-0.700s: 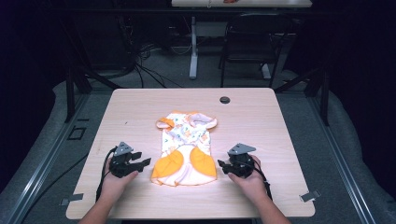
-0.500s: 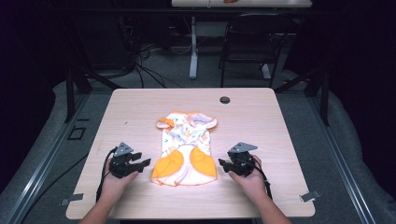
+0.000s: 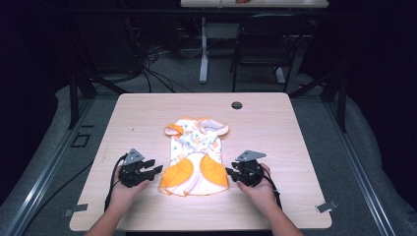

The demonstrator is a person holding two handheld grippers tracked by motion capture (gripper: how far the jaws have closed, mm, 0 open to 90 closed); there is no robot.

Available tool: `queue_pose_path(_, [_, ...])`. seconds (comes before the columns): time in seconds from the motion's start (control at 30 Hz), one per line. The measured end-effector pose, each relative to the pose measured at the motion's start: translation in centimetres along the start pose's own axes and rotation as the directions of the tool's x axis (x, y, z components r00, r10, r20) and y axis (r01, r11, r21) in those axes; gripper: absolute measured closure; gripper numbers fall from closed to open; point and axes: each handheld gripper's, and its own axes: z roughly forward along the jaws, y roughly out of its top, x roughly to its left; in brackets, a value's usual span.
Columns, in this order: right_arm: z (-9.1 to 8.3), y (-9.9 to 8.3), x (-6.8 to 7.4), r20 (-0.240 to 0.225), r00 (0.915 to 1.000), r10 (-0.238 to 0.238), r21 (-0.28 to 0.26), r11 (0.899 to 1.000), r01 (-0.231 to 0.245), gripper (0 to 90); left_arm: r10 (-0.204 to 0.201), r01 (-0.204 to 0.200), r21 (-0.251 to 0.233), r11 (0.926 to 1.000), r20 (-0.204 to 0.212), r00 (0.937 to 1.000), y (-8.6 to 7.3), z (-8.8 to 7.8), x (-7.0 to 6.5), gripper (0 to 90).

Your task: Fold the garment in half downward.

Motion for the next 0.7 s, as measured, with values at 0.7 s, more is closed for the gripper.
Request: queue_pose_path(0.7, [2.8,0.5,2.3,-0.078,0.9937,-0.080,0.065,0.994,0.085,82.7,0.101,-0.105,0.109,0.9885,0.043,0.9940,-0.5,3.8,-2.6,89.5])
